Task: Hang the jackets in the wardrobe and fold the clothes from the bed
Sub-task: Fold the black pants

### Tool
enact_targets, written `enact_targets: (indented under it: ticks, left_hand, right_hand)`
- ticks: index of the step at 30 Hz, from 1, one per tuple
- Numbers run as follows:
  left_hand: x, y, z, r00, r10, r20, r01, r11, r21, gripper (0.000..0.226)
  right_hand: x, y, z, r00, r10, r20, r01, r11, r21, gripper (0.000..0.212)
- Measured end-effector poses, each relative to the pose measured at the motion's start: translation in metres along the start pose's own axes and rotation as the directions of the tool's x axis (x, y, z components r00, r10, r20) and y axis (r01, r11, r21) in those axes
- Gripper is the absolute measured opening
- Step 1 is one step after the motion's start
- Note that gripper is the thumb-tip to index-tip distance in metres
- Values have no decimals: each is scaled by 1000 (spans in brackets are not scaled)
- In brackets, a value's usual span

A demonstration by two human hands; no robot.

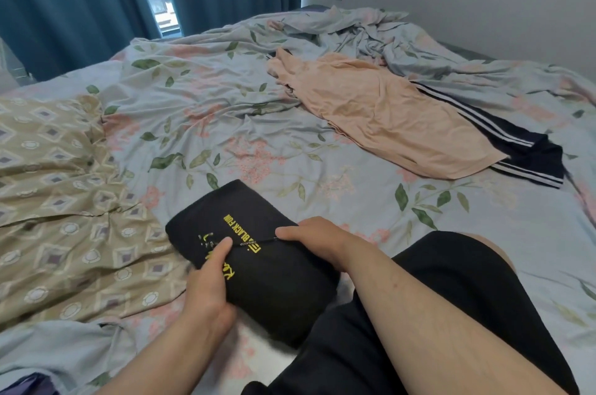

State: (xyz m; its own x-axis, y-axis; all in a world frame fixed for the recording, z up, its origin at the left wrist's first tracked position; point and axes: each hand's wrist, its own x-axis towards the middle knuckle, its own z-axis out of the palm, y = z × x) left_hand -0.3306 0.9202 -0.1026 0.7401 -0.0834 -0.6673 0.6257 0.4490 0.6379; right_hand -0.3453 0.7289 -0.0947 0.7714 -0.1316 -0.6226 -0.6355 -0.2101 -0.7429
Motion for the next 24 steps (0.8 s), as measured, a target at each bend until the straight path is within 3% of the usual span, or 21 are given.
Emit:
enact_targets:
  ticks: [3,8,11,14,16,19,24]
  left_hand:
    - [2,28,17,995,69,75,-74,995,72,40]
    - [-19,58,69,960,-95,265,45,981,187,26]
    - [-41,48,111,875,-204,439,98,963,253,42]
    - [-67,19,162,757,-275,593,99,945,311,42]
    - [-87,-8,201,708,-273,651,32,934,357,40]
    - [-113,-59,257,629,-223,745,-147,907,395,41]
    - [-150,-157,330,486,-213,848,-353,839,413,41]
  right_hand:
    - [-8,-9,0,993,-38,112,5,959,282,55]
    - [-48,-24,-24,994,-103,48,63,851,521,43]
    - [-95,-16,-61,976,-219,-1,176,782,598,37]
    - [-149,6,-105,933,-334,-135,326,623,711,34]
    - [-180,26,-134,882,-366,-298,463,550,695,43]
    - [-219,60,-173,751,-316,-580,635,583,506,45]
    - [-266,135,-227,490,-161,-857,734,606,306,57]
